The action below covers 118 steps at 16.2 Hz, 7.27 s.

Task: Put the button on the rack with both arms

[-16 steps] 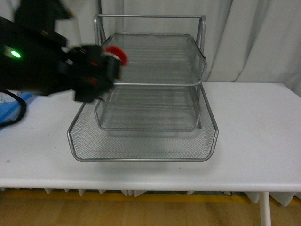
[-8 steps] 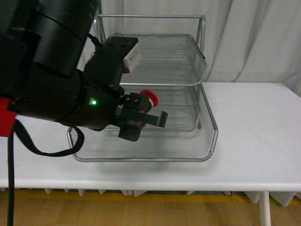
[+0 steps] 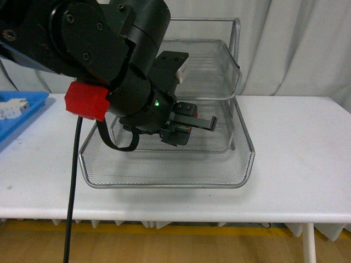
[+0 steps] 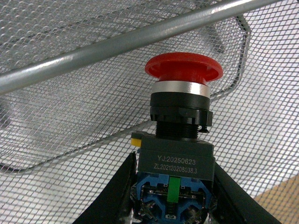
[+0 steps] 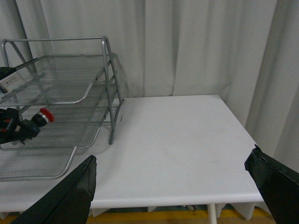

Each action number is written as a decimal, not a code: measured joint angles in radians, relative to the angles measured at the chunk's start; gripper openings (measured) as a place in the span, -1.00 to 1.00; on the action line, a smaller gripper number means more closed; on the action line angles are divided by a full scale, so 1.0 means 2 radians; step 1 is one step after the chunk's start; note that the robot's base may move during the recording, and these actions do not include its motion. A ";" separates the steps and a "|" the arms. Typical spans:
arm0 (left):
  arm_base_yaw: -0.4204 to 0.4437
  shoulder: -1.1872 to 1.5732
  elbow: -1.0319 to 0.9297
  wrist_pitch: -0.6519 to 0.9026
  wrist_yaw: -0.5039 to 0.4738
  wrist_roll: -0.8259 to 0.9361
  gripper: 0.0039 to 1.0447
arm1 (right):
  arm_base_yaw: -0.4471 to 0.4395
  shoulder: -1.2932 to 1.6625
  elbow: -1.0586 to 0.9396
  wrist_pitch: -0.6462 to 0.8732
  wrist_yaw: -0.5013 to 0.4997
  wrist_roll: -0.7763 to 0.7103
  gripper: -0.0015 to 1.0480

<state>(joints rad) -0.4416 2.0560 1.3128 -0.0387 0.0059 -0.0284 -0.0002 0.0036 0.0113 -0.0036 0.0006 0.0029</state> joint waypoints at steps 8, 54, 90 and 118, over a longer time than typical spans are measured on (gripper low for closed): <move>-0.008 -0.027 -0.004 0.009 -0.008 -0.017 0.92 | 0.000 0.000 0.000 0.000 0.000 0.000 0.87; 0.220 -1.023 -0.652 0.017 -0.003 0.014 -0.55 | 0.000 0.000 0.000 0.000 0.000 0.000 0.87; 0.220 -1.023 -0.652 0.018 -0.003 0.014 0.88 | 0.293 1.006 0.542 0.013 0.016 0.155 -0.97; 0.220 -1.023 -0.652 0.017 -0.003 0.014 0.88 | 0.174 1.092 0.711 -0.009 0.007 0.125 -0.97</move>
<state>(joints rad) -0.0010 0.0090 0.0093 -0.0040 -0.0002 0.0006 0.3477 2.1876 1.4338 -0.0219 0.0147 0.2531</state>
